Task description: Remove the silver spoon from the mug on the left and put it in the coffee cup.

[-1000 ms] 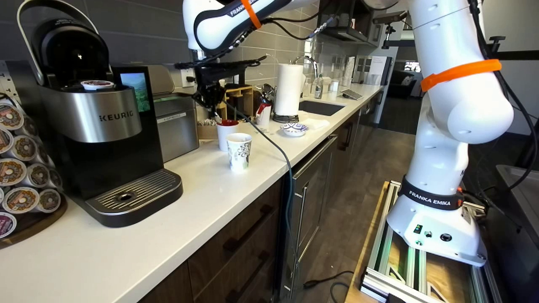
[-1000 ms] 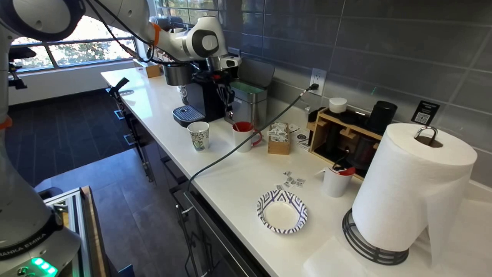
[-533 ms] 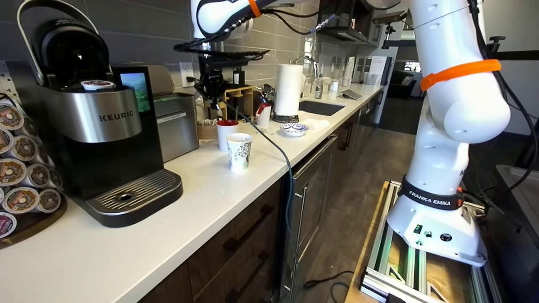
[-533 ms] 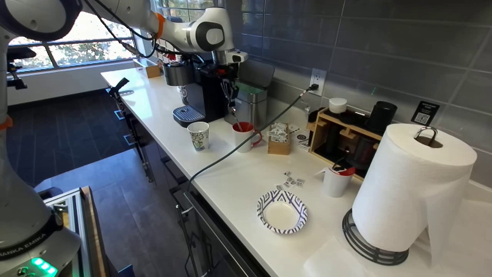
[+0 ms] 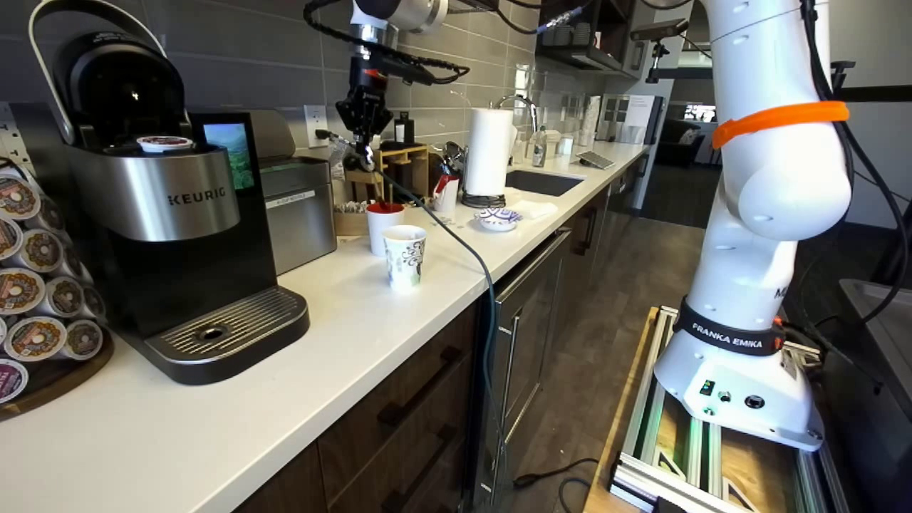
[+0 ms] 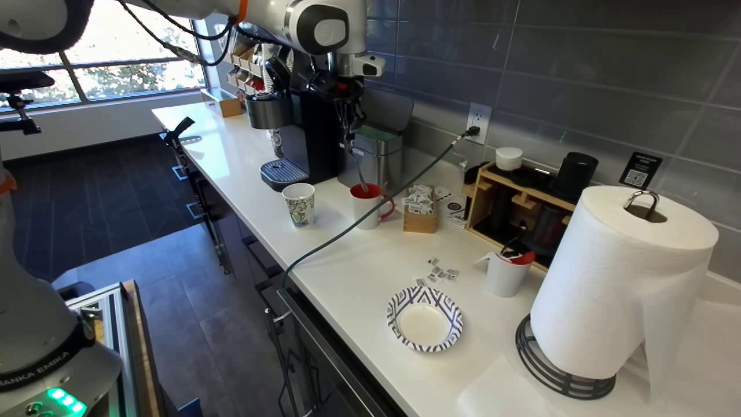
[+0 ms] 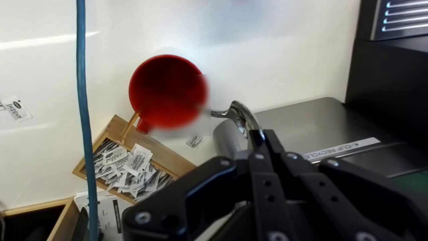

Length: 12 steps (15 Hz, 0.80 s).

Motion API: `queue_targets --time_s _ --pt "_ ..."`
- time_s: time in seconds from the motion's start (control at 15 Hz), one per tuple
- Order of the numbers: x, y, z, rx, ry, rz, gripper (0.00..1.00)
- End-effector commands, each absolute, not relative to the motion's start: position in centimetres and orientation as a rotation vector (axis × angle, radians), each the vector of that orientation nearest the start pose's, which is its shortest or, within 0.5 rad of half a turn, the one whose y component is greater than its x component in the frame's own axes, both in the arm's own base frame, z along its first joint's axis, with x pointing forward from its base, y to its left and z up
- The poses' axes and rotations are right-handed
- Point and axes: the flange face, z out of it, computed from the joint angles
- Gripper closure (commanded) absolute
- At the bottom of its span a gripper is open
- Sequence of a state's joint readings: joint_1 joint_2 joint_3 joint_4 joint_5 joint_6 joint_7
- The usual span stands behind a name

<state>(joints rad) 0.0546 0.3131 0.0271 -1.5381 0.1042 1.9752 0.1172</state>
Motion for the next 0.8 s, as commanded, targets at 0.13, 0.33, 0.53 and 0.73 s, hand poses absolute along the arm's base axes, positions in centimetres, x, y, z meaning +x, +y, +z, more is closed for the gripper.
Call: queue_targets --time_s 0.13,0.33,0.53,0.73 --pt "63.1 2.3 52.9 -2.829 -0.01 -0.146 0.99" --pt "61.3 0.6 54.8 -2.727 -0.035 -0.147 0.99" --pt "59.1 -0.2 55.9 -2.639 -0.062 -0.117 0.99" --pt "56.9 -0.3 55.6 -2.584 -0.087 -0.012 0.99"
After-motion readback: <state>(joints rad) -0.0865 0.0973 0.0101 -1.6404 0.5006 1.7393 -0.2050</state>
